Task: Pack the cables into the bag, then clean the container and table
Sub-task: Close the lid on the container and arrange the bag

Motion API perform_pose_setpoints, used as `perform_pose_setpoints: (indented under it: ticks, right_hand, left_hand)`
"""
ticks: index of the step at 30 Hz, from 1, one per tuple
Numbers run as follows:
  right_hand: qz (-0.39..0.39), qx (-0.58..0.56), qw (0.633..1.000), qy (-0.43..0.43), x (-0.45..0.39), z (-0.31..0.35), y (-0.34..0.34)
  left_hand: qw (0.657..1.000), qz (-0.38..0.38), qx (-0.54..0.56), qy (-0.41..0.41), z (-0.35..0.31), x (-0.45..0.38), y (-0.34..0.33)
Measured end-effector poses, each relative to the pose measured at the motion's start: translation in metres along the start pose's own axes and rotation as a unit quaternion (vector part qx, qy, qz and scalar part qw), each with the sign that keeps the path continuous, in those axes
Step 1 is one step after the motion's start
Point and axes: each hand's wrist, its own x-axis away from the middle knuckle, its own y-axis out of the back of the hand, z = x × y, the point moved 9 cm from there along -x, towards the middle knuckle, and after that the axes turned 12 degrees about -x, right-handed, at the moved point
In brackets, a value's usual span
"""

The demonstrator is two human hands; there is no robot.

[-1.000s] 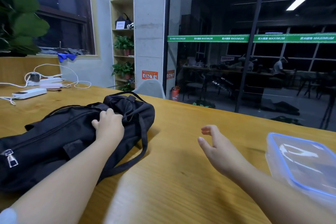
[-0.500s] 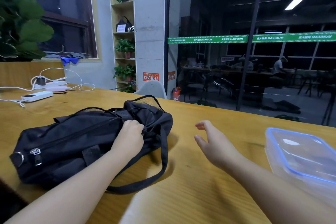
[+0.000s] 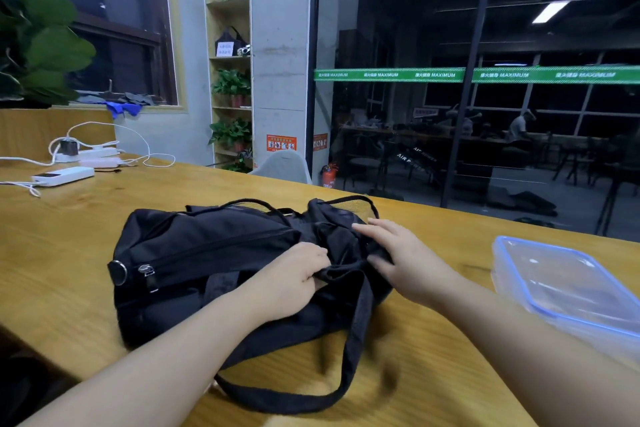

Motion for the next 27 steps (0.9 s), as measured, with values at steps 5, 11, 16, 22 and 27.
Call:
perform_pose_setpoints:
  ticks: [5,11,16,22,27]
  right_hand:
    - [0.149,0.112,0.982,-0.035,0.006,-0.006,-0.011]
    - [0.169,0.078,0.981,-0.055,0.004,0.001,-0.019]
    - [0.148,0.109,0.980,-0.076,0.004,-0.008,-0.014]
    - [-0.046,0.045,0.993,-0.100,-0.008,-0.018,0.048]
    - [-0.113,0.047,0.989,-0.084,-0.017,-0.017,0.080]
  left_hand:
    - [0.994,0.046,0.038,-0.088,-0.033,0.010,-0.008]
    - [0.993,0.039,-0.057,-0.100,-0.034,0.016,0.001]
    - [0.983,-0.025,-0.181,0.008,-0.007,0.013,0.024]
    - [0.976,0.013,-0.185,0.115,0.014,0.016,0.005]
    - [0.979,-0.006,-0.147,0.141,0.016,-0.004,0.000]
